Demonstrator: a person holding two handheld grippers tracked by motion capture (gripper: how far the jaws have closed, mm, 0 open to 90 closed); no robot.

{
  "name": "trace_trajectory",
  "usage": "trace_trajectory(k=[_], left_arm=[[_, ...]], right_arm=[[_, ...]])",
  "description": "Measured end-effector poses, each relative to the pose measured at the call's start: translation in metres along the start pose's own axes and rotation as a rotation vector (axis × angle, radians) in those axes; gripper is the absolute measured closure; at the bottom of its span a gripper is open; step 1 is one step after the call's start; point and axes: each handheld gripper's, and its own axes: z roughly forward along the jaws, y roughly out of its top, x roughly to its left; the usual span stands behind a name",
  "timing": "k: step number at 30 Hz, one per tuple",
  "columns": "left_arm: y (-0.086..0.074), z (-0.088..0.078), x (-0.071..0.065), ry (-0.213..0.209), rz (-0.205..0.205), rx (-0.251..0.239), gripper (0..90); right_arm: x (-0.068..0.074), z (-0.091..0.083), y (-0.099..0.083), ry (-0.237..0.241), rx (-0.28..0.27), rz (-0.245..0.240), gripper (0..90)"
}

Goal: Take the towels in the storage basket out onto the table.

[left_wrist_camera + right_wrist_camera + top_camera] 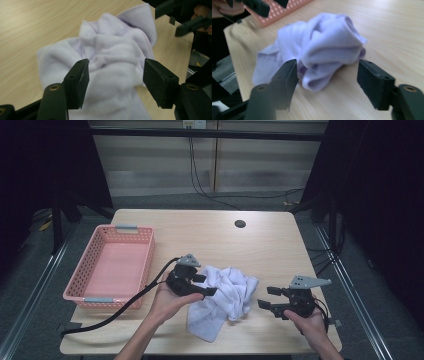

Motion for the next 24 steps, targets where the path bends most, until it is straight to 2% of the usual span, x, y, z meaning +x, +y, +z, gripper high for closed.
trace_trajectory(k=[1,2,5,6,7,9,11,13,14,16,17,18,19,20,21,22,24], left_arm=[[-0.005,-0.004,-0.002,-0.004,-0.002,-0.005,41.5],[-0.011,-0.009,-0.006,0.013,-0.007,-0.004,46.2],[-0.033,-0.02,-0.014,0.024,-0.02,0.002,51.6],[-0.038,-0.022,-0.015,0.03,-0.015,-0.003,53.6],[-0.041,-0.022,-0.015,0.032,-0.03,-0.019,55.4],[-0.047,-0.018,-0.012,0.005,-0.078,-0.047,57.1],[-0.05,-0.01,-0.011,-0.032,-0.101,-0.05,60.5],[-0.052,0.004,-0.012,-0.014,-0.077,-0.04,60.2],[-0.051,0.012,-0.01,-0.024,-0.091,-0.04,58.0],[-0.043,0.019,-0.011,-0.009,-0.045,-0.05,53.5],[-0.039,0.02,-0.011,0.009,-0.018,-0.055,51.8],[-0.033,0.022,-0.009,0.024,-0.012,-0.072,50.3],[-0.026,0.026,-0.006,0.005,-0.026,-0.086,47.5],[-0.022,0.03,-0.005,-0.024,-0.012,-0.083,46.4],[-0.019,0.035,-0.006,-0.013,0.026,-0.076,50.1],[-0.019,0.04,-0.007,0.009,0.04,-0.077,51.9],[-0.022,0.054,-0.006,-0.02,0.022,-0.053,48.0]], right_arm=[[0.001,0.0,0.005,0.0,-0.004,0.002,42.7],[0.002,-0.001,0.008,-0.003,-0.01,0.003,45.0],[0.008,-0.002,0.024,0.017,-0.048,-0.03,54.5],[0.01,-0.001,0.029,0.033,-0.059,-0.035,56.4],[0.011,0.002,0.034,0.039,-0.062,-0.035,57.6],[0.013,0.012,0.038,0.055,-0.046,-0.041,57.5],[0.012,0.031,0.039,0.051,0.009,-0.046,59.8],[0.009,0.045,0.037,0.044,0.044,-0.052,61.2],[0.006,0.053,0.034,0.032,0.052,-0.048,61.7],[-0.003,0.065,0.027,0.039,0.073,-0.021,61.8],[-0.004,0.068,0.025,0.018,0.091,-0.022,62.2],[-0.005,0.07,0.022,0.006,0.096,-0.023,62.1],[-0.007,0.071,0.019,0.014,0.097,-0.012,61.0],[-0.007,0.073,0.015,0.022,0.107,-0.009,57.9],[-0.005,0.075,0.013,0.016,0.122,-0.011,54.5],[-0.004,0.077,0.01,0.029,0.133,-0.016,52.9],[0.0,0.083,0.007,0.043,0.153,-0.031,52.4]])
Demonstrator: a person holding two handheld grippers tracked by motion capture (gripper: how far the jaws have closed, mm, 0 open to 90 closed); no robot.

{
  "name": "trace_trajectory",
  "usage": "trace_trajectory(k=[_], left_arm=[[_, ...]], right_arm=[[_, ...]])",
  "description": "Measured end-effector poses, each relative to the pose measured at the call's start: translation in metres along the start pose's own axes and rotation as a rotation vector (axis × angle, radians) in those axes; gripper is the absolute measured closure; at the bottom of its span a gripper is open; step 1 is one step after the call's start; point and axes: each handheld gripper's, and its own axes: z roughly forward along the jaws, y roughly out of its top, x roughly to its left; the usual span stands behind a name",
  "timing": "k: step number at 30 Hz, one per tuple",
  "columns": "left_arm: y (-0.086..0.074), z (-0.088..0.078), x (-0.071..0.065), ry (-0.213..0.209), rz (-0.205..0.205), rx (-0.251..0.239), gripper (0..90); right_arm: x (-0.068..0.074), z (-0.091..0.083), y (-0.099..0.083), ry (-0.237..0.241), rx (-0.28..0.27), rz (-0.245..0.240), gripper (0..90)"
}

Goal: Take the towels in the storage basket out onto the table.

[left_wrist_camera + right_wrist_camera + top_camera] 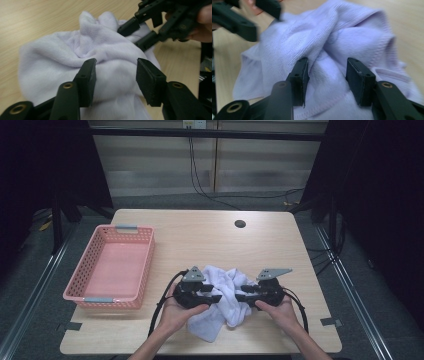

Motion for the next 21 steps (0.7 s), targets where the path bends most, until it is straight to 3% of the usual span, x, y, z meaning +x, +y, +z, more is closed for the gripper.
trace_trajectory(k=[1,2,4,5,8,9,11,13,15,17,18,21], left_arm=[[-0.002,0.007,-0.001,-0.006,0.027,0.026,44.2],[-0.004,0.013,-0.004,0.018,0.066,0.07,40.7],[-0.005,0.018,-0.005,0.01,0.099,0.078,32.1],[-0.007,0.021,-0.006,0.027,0.097,0.085,29.6],[-0.009,0.024,-0.009,0.093,0.146,0.117,43.0],[-0.008,0.023,-0.009,0.097,0.15,0.114,49.2],[-0.007,0.016,-0.004,0.07,0.1,0.082,62.2],[-0.008,0.009,0.008,0.01,0.035,0.038,66.7],[-0.008,0.0,0.014,-0.024,-0.006,-0.002,68.1],[-0.004,-0.008,0.014,-0.052,-0.023,-0.036,68.4],[-0.002,-0.01,0.014,-0.068,-0.025,-0.05,68.1],[0.0,-0.014,0.014,-0.064,-0.029,-0.062,67.7]], right_arm=[[0.003,0.004,-0.001,-0.013,0.014,-0.014,50.7],[0.005,0.008,-0.001,-0.011,0.028,-0.019,49.4],[0.008,0.013,-0.003,-0.019,0.045,-0.028,48.8],[0.008,0.015,-0.003,-0.02,0.044,-0.028,49.0],[0.007,0.015,-0.003,-0.029,0.056,-0.035,55.9],[0.008,0.015,-0.003,-0.037,0.064,-0.044,59.4],[0.009,0.014,-0.003,-0.059,0.068,-0.039,67.4],[0.006,0.011,-0.003,-0.044,0.06,-0.017,72.3],[0.001,0.004,-0.002,-0.007,0.033,0.031,76.4],[-0.004,-0.005,0.001,0.026,-0.021,0.056,77.3],[-0.004,-0.008,0.003,0.017,-0.027,0.05,78.0],[-0.002,-0.013,0.005,0.023,-0.045,0.056,77.8]])
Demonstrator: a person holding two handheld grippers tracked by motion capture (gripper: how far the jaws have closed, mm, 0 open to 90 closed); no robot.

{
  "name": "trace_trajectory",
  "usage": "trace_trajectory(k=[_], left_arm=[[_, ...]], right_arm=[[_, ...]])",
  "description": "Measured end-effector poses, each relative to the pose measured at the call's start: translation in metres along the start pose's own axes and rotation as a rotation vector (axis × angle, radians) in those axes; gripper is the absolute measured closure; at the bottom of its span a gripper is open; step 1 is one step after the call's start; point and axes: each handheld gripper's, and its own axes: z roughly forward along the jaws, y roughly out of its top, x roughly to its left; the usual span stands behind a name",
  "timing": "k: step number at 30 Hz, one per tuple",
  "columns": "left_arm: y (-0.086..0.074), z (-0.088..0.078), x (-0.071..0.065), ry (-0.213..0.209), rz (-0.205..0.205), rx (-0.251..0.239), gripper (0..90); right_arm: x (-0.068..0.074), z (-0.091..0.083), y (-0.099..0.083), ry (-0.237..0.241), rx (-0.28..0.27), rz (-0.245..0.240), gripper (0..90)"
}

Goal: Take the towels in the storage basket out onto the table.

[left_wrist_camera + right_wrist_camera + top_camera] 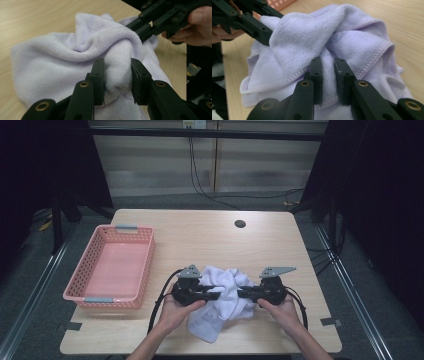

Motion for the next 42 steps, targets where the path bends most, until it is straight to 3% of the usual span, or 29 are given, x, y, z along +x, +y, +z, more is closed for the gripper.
trace_trajectory(k=[2,6,7,8,10,12,14,16,19,25,28,29,30,31,32,33,34,35,36,37,40,42], left_arm=[[-0.001,-0.001,0.001,-0.003,-0.001,-0.002,67.7],[0.0,-0.008,0.003,-0.025,-0.024,-0.053,65.1],[0.0,-0.009,0.004,-0.028,-0.031,-0.055,66.0],[0.0,-0.011,0.005,-0.002,-0.016,-0.053,68.2],[0.001,-0.014,0.006,-0.021,-0.027,-0.074,68.9],[0.003,-0.019,0.004,-0.001,-0.003,-0.071,75.3],[0.004,-0.025,0.006,-0.009,-0.023,-0.101,76.1],[0.005,-0.033,0.01,0.028,-0.02,-0.096,80.1],[0.002,-0.049,0.018,0.027,-0.069,-0.141,80.4],[0.005,-0.07,0.021,0.076,-0.083,-0.18,80.7],[0.004,-0.074,0.023,0.099,-0.093,-0.165,80.9],[0.001,-0.074,0.025,0.126,-0.108,-0.151,80.9],[-0.003,-0.072,0.029,0.127,-0.122,-0.136,80.7],[-0.009,-0.069,0.034,0.115,-0.152,-0.121,79.8],[-0.014,-0.065,0.039,0.092,-0.174,-0.104,78.9],[-0.018,-0.062,0.041,0.069,-0.174,-0.088,77.6],[-0.02,-0.057,0.041,0.076,-0.164,-0.061,74.4],[-0.019,-0.055,0.039,0.11,-0.165,-0.05,68.3],[-0.018,-0.056,0.039,0.105,-0.167,-0.057,60.8],[-0.015,-0.058,0.037,0.091,-0.176,-0.095,57.3],[-0.005,-0.065,0.028,0.092,-0.11,-0.13,57.5],[-0.001,-0.065,0.019,0.057,-0.058,-0.151,63.2]], right_arm=[[0.001,-0.001,0.0,0.001,0.0,-0.009,77.6],[0.001,-0.003,0.001,-0.006,0.0,-0.013,77.2],[0.0,-0.003,0.001,-0.015,0.004,-0.014,77.2],[-0.001,-0.003,0.0,-0.013,0.006,-0.012,77.1],[-0.002,-0.005,0.001,-0.016,0.002,-0.009,78.6],[-0.004,-0.008,0.002,-0.034,0.008,-0.012,79.0],[-0.008,-0.013,0.002,-0.048,0.004,0.005,79.0],[-0.013,-0.02,0.0,-0.088,0.001,0.014,78.9],[-0.023,-0.035,-0.003,-0.135,-0.02,0.03,78.9],[-0.04,-0.067,0.008,-0.166,-0.142,0.065,79.0],[-0.049,-0.078,0.014,-0.203,-0.165,0.067,79.3],[-0.053,-0.079,0.014,-0.231,-0.167,0.076,80.8],[-0.059,-0.08,0.013,-0.284,-0.161,0.081,79.4],[-0.066,-0.08,0.009,-0.305,-0.16,0.109,74.8],[-0.073,-0.08,0.004,-0.275,-0.157,0.151,76.2],[-0.078,-0.078,-0.001,-0.255,-0.144,0.157,75.0],[-0.079,-0.076,-0.005,-0.243,-0.126,0.153,72.5],[-0.076,-0.073,-0.009,-0.211,-0.118,0.148,69.2],[-0.073,-0.071,-0.01,-0.208,-0.116,0.132,64.4],[-0.068,-0.069,-0.008,-0.196,-0.12,0.112,59.9],[-0.05,-0.062,0.0,-0.123,-0.128,0.09,49.0],[-0.035,-0.049,0.003,-0.07,-0.102,0.058,42.9]])
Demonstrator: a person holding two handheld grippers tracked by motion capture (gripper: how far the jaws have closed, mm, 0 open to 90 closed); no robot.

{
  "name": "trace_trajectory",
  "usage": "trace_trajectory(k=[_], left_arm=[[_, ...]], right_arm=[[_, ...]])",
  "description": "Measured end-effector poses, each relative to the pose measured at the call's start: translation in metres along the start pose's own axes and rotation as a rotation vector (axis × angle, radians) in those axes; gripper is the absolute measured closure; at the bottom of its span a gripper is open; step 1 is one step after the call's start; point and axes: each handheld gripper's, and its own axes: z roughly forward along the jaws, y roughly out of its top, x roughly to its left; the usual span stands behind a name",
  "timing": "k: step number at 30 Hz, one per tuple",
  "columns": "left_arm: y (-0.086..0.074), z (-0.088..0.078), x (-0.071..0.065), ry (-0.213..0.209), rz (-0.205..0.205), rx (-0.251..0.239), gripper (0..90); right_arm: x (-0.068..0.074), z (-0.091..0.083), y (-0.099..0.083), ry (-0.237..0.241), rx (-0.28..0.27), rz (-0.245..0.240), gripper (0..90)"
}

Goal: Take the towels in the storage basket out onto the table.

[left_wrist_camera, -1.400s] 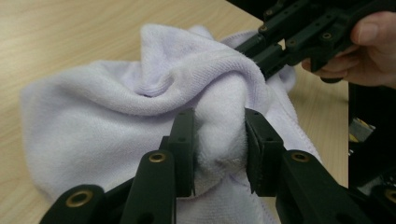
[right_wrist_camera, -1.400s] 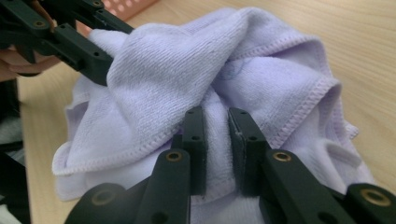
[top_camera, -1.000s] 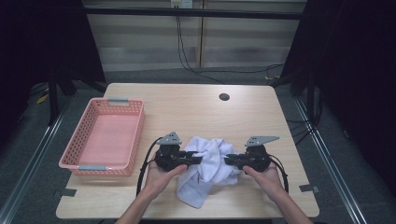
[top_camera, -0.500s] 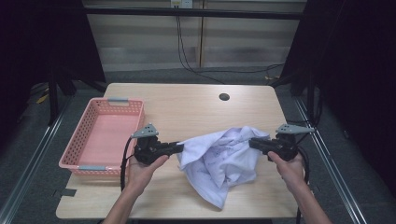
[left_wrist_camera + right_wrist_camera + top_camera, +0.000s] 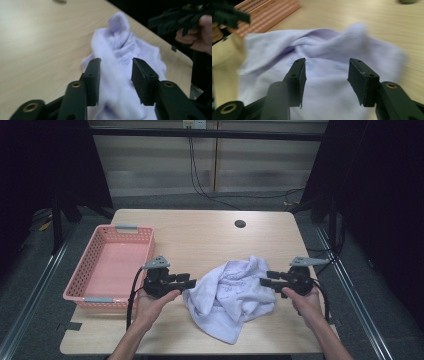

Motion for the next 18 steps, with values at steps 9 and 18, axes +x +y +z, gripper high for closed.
trace_trajectory(k=[9,18], left_arm=[[-0.037,0.062,-0.008,-0.023,0.052,0.272,48.1],[-0.054,0.077,-0.026,0.105,0.254,0.357,48.4]], right_arm=[[0.041,0.06,-0.023,0.067,0.17,-0.106,22.4],[0.029,0.053,-0.024,-0.027,0.153,-0.076,68.4]])
